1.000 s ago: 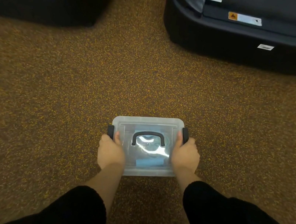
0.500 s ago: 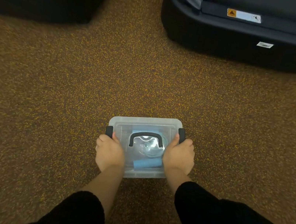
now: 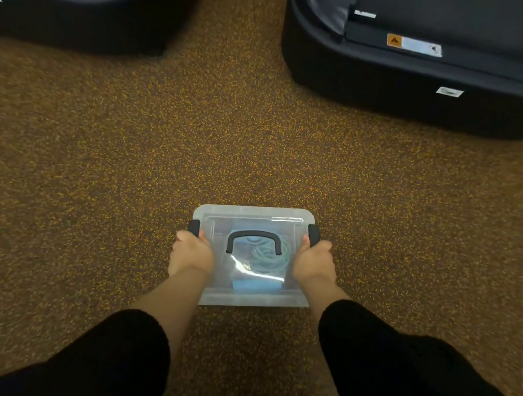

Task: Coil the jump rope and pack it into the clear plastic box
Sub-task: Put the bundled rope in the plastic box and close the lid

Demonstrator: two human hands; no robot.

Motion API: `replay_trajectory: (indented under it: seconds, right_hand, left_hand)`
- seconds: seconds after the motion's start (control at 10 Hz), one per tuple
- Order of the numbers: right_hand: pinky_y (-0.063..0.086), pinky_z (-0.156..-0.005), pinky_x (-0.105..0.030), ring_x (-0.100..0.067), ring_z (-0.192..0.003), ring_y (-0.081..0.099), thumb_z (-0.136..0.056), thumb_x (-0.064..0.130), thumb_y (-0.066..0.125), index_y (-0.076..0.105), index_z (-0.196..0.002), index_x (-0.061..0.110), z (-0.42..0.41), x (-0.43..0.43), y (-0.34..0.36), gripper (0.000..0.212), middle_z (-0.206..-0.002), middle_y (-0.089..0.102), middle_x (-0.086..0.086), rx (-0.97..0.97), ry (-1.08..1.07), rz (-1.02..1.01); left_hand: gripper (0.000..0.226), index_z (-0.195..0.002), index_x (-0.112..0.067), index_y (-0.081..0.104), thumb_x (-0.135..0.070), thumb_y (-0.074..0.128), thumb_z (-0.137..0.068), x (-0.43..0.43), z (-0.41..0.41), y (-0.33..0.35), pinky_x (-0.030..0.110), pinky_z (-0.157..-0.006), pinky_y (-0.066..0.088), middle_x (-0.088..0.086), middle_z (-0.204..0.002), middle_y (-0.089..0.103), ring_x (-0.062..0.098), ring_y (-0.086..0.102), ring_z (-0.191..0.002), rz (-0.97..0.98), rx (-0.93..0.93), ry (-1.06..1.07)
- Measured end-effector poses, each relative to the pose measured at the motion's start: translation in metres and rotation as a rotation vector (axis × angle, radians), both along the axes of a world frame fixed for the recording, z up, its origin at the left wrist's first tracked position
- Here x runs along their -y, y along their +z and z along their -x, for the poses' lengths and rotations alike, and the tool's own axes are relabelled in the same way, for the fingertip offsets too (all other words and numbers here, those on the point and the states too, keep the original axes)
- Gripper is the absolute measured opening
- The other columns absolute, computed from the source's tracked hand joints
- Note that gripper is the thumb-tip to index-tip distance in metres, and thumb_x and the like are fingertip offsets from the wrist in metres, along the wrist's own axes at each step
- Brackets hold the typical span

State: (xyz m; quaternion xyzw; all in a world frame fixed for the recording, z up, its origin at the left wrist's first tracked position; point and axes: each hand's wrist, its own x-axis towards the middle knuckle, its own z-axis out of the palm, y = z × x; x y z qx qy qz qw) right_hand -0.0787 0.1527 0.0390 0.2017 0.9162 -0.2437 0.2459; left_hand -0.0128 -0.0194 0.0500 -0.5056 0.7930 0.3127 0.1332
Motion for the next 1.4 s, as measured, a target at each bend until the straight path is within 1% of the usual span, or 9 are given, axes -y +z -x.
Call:
replay_trajectory:
  seconds: [0.4,0.5,0.6,0.8,0.9,1.0,1.1,1.2,1.4]
  right_hand:
    - [0.033,-0.100,-0.045,-0.037,-0.127,0.038,-0.099,0.042,0.028,0.020,-0.132,0.002,0.021,-0.003,0.023,0.053,-0.139,0.036,-0.025,0.324,-0.106,0.218]
    - [0.030,-0.105,-0.045,-0.037,-0.131,0.034,-0.098,0.042,0.031,0.016,-0.139,0.002,0.022,-0.003,0.021,0.058,-0.144,0.032,-0.025,0.333,-0.121,0.244]
    - [0.037,-0.096,-0.046,-0.038,-0.123,0.043,-0.096,0.045,0.035,0.030,-0.127,0.004,0.017,0.000,0.013,0.051,-0.133,0.045,-0.023,0.209,-0.152,0.181]
    - [0.037,-0.096,-0.046,-0.039,-0.121,0.043,-0.096,0.043,0.036,0.028,-0.129,0.002,0.025,0.002,0.006,0.053,-0.133,0.043,-0.024,0.254,-0.191,0.194]
    - [0.035,-0.099,-0.041,-0.037,-0.125,0.041,-0.097,0.037,0.034,0.034,-0.134,0.001,0.031,0.004,0.010,0.052,-0.137,0.042,-0.022,0.222,-0.052,0.161]
    - [0.038,-0.094,-0.040,-0.035,-0.119,0.047,-0.097,0.036,0.034,0.042,-0.128,0.001,0.042,0.008,0.011,0.048,-0.130,0.049,-0.019,0.147,-0.001,0.111]
    - [0.040,-0.091,-0.039,-0.036,-0.119,0.048,-0.097,0.039,0.037,0.037,-0.125,0.000,0.044,0.014,0.026,0.048,-0.129,0.050,-0.020,0.124,-0.093,0.087]
    - [0.039,-0.081,-0.035,-0.034,-0.114,0.052,-0.098,0.038,0.037,0.040,-0.125,0.000,0.066,0.021,0.034,0.047,-0.126,0.052,-0.018,0.067,-0.076,0.101]
    - [0.040,-0.093,-0.041,-0.038,-0.119,0.048,-0.096,0.032,0.037,0.031,-0.132,-0.002,0.132,0.050,0.056,0.050,-0.132,0.048,-0.021,-0.086,-0.016,0.185]
  left_hand:
    - [0.051,-0.137,0.003,0.017,-0.032,0.022,-0.100,0.005,0.011,0.009,0.047,-0.103,0.032,0.030,-0.140,0.035,0.041,0.037,-0.129,-0.197,0.127,0.047]
    - [0.052,-0.138,0.004,0.015,-0.031,0.023,-0.100,0.005,0.011,0.011,0.047,-0.104,0.031,0.030,-0.141,0.035,0.041,0.036,-0.130,-0.208,0.119,0.060]
    - [0.053,-0.138,0.004,0.015,-0.032,0.024,-0.100,0.004,0.012,0.010,0.048,-0.104,0.030,0.029,-0.141,0.035,0.042,0.037,-0.130,-0.214,0.113,0.075]
    - [0.056,-0.141,0.003,0.014,-0.033,0.024,-0.100,0.002,0.019,0.016,0.048,-0.109,0.025,0.029,-0.145,0.028,0.040,0.031,-0.134,-0.255,0.140,0.164]
    - [0.053,-0.138,0.004,0.019,-0.033,0.025,-0.100,0.009,0.024,0.019,0.047,-0.106,0.030,0.028,-0.143,0.033,0.040,0.035,-0.132,-0.234,0.106,0.189]
    - [0.048,-0.138,0.004,0.027,-0.024,0.026,-0.099,0.016,0.039,0.018,0.041,-0.107,0.030,0.023,-0.144,0.035,0.038,0.037,-0.132,-0.249,0.025,0.294]
    - [0.045,-0.144,-0.002,0.020,-0.013,0.021,-0.100,0.026,0.059,0.023,0.039,-0.111,0.026,0.016,-0.151,0.026,0.034,0.031,-0.136,-0.105,0.295,-0.227]
    - [0.042,-0.140,0.004,0.028,-0.009,0.023,-0.100,0.036,0.087,0.044,0.035,-0.110,0.027,0.019,-0.148,0.033,0.033,0.034,-0.135,-0.100,0.218,-0.274]
    - [0.046,-0.140,0.005,0.022,-0.013,0.027,-0.098,0.074,0.155,0.057,0.041,-0.109,0.029,0.024,-0.146,0.029,0.039,0.032,-0.134,-0.071,0.054,-0.201]
